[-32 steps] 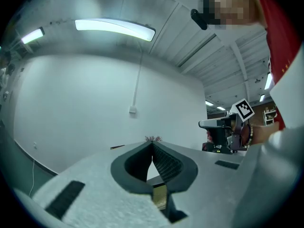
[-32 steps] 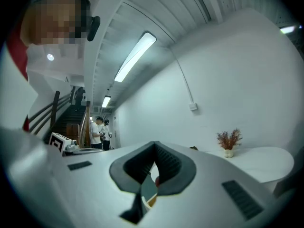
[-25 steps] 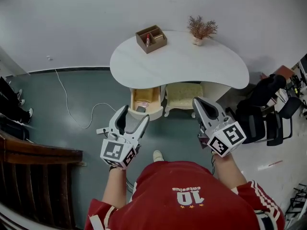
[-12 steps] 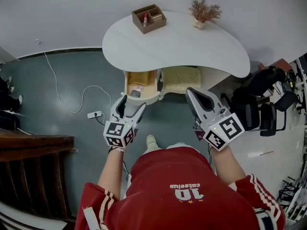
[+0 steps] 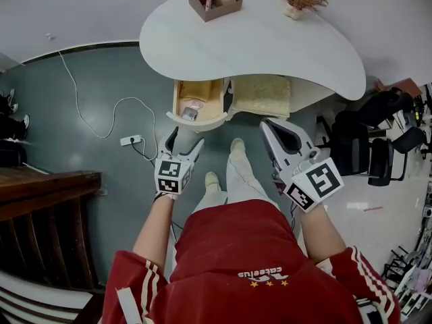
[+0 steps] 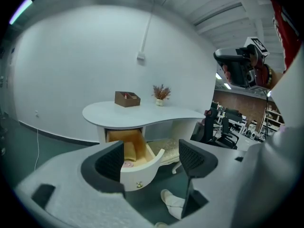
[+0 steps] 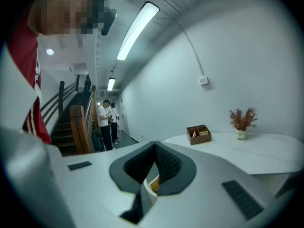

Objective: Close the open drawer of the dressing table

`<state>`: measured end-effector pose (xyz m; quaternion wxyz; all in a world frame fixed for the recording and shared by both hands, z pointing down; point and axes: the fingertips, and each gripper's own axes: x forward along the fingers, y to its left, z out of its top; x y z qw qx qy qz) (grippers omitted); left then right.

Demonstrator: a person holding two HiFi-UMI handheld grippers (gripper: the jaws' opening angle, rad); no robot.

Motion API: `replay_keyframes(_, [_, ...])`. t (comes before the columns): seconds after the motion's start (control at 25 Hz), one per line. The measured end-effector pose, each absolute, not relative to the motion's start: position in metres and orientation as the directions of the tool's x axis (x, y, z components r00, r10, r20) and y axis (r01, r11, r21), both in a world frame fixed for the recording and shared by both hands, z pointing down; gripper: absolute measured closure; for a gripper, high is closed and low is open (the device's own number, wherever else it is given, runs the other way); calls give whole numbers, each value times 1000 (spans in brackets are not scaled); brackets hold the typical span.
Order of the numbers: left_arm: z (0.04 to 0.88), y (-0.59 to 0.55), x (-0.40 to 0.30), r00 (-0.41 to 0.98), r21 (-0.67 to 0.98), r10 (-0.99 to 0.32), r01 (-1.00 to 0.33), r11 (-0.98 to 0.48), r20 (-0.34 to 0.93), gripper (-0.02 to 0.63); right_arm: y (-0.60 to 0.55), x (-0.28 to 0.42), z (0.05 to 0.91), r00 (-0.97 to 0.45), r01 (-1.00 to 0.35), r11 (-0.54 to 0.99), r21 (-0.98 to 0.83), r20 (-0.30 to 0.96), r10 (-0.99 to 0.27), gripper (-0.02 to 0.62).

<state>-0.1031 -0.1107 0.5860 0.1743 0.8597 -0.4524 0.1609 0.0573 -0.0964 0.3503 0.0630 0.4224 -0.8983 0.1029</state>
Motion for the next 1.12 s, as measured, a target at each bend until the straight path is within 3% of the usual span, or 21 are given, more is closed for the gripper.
replay_keyframes(0.6, [737, -126, -95, 415, 136, -649, -890, -436, 637, 288, -155, 29, 420, -753, -649, 736, -192, 300, -586, 591])
replay_keyframes(0.92, [804, -124, -101, 348, 227, -614, -936, -268, 708, 329, -156, 31, 443, -759, -633, 752, -186, 343, -554, 591])
replay_keyframes(1.12, [828, -126, -97, 338, 230, -585, -940, -252, 737, 356, -150, 46, 460, -741, -650, 735, -195, 376, -556, 591])
